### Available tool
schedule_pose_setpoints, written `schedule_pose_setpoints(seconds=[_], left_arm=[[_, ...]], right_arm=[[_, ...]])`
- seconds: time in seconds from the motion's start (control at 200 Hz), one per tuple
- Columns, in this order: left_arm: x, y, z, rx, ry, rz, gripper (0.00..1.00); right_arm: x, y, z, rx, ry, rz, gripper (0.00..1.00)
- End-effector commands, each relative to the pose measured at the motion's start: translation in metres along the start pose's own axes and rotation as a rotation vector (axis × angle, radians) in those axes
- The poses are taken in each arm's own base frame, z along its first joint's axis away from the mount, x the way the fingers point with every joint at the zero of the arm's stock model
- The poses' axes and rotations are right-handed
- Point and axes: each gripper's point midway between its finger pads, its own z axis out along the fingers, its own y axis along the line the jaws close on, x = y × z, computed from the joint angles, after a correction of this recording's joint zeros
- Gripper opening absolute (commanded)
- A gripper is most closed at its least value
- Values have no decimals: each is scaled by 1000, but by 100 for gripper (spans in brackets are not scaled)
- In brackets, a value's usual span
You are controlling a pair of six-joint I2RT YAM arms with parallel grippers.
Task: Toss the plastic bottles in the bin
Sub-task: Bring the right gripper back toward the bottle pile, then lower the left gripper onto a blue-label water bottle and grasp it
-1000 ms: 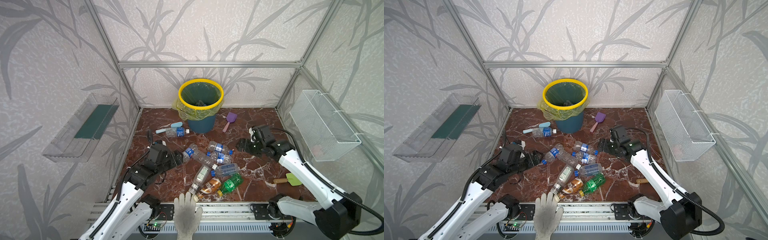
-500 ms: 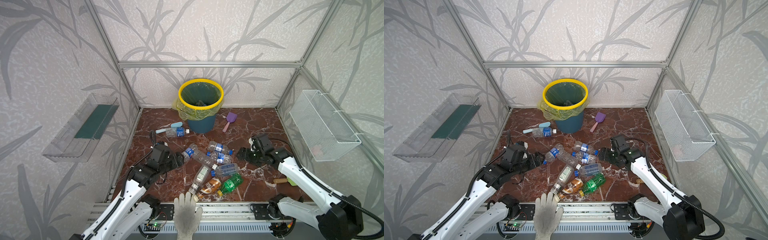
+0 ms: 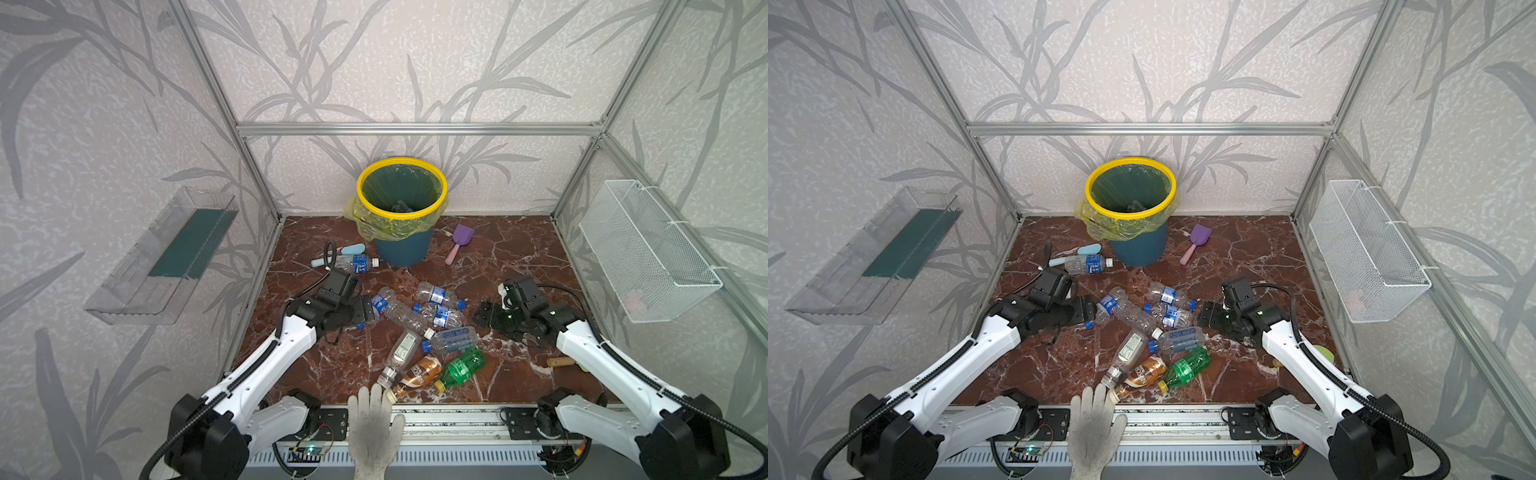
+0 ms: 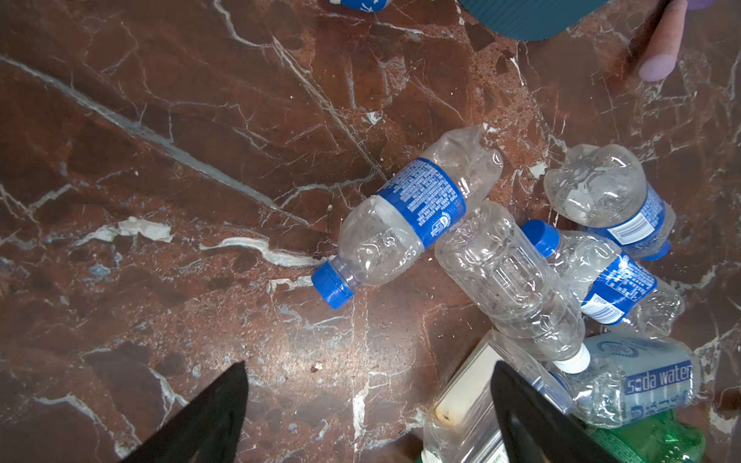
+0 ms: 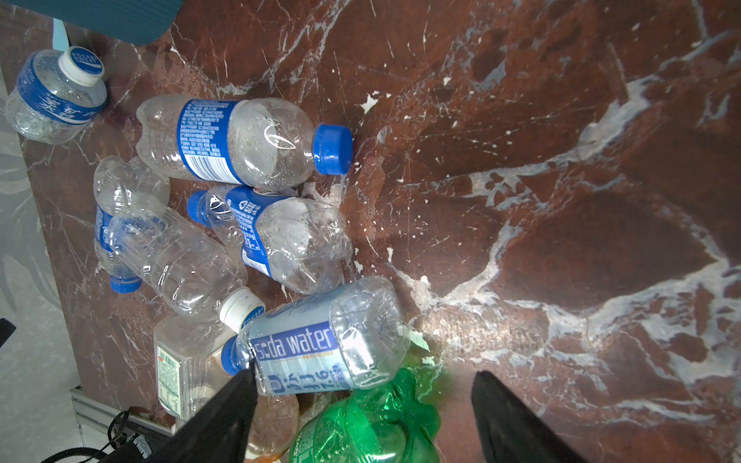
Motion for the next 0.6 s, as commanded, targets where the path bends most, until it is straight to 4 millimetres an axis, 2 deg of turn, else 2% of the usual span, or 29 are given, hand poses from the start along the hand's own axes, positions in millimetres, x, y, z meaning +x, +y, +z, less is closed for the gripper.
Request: schedule_pose_setpoints(seconds=[0.0,0.595], left_arm=[[-6,-2,4,-31,40,74,94],[-22,-12,55,-113,134,150,88]], right_arm=[[0,5,-3,-28,-5,-17,84],[-3,6,-8,-28,-25,-67,83]])
